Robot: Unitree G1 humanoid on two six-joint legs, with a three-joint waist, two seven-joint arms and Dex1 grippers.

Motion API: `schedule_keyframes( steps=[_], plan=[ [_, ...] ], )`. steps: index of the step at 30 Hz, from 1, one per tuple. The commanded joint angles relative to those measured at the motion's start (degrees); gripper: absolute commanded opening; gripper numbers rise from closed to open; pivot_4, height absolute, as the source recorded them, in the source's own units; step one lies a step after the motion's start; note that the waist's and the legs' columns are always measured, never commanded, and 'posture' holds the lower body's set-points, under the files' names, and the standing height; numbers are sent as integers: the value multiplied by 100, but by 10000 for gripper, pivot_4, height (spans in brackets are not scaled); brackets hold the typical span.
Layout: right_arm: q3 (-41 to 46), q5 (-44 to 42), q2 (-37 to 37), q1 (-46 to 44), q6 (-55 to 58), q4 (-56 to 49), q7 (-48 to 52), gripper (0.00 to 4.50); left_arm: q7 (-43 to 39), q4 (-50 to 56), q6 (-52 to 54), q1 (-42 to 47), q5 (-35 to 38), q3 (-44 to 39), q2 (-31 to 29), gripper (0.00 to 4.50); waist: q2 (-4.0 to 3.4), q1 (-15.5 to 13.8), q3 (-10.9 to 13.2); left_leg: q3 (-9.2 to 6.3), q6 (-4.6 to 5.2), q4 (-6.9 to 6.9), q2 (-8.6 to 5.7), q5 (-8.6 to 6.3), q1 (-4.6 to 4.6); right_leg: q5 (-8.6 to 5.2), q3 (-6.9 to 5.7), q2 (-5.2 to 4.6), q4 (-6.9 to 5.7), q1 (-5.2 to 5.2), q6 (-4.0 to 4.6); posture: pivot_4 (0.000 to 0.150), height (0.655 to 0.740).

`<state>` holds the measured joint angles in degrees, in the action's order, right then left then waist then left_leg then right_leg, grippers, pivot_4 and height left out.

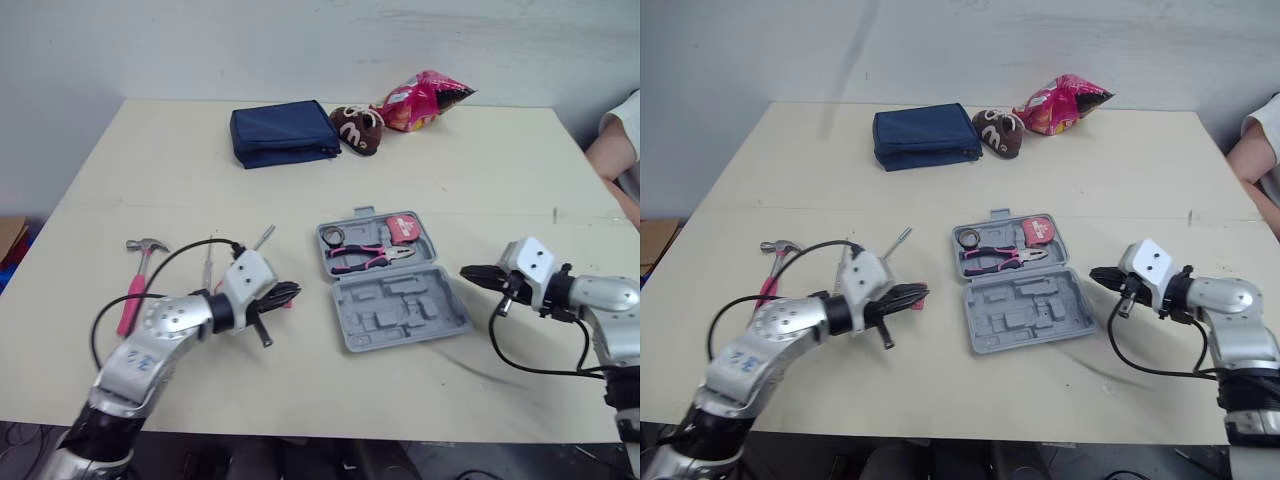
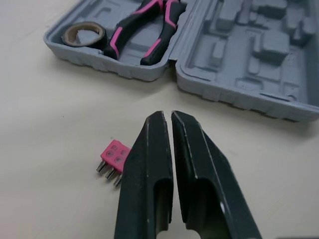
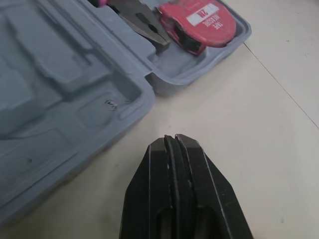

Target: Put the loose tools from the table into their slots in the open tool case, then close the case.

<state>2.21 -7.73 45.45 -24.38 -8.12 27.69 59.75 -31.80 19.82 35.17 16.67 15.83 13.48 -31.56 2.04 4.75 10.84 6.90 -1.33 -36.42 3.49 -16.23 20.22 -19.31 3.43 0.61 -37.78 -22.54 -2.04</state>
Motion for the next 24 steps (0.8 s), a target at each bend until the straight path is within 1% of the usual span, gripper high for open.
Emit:
schedule_keyframes(
  steps=[1, 5, 8, 15, 24],
  plan=[
    [-69, 203, -96, -210, -345, 368, -146, 0, 39, -40, 118, 313, -295, 377, 202, 856, 0, 1, 0, 0, 1, -3, 0, 0, 3, 1, 1, 0, 0, 0, -2, 1500, 7400],
    [-167, 295, -244, -408, -614, 793, -157, 0, 67, -88, 322, 517, -664, 797, 298, 856, -1, 17, 0, 1, -6, -2, 1, 5, 0, 1, 3, 0, -2, 0, -3, 1500, 7400],
    [-212, 354, -299, -479, -841, 1008, -91, 0, 232, -395, 215, 718, -1050, 1007, 488, 856, -1, 5, 0, 2, -6, -4, 1, 11, -3, 1, 4, 0, -4, 3, -3, 1500, 7400],
    [-201, 406, -402, -617, -1122, 1348, -179, 0, 348, -669, 551, 931, -1136, 824, 926, 856, 0, 6, 0, 0, 3, -17, -2, 17, -1, 9, 6, -2, -9, 7, -12, 1500, 7400],
    [-301, 682, -564, -1017, -1670, 2118, -246, 0, 548, -1037, 492, 1110, -1387, 689, 1198, 856, 0, 12, 0, 0, 10, -21, -7, 34, -2, 35, 10, -4, -8, 9, -17, 1500, 7400]
  ],
)
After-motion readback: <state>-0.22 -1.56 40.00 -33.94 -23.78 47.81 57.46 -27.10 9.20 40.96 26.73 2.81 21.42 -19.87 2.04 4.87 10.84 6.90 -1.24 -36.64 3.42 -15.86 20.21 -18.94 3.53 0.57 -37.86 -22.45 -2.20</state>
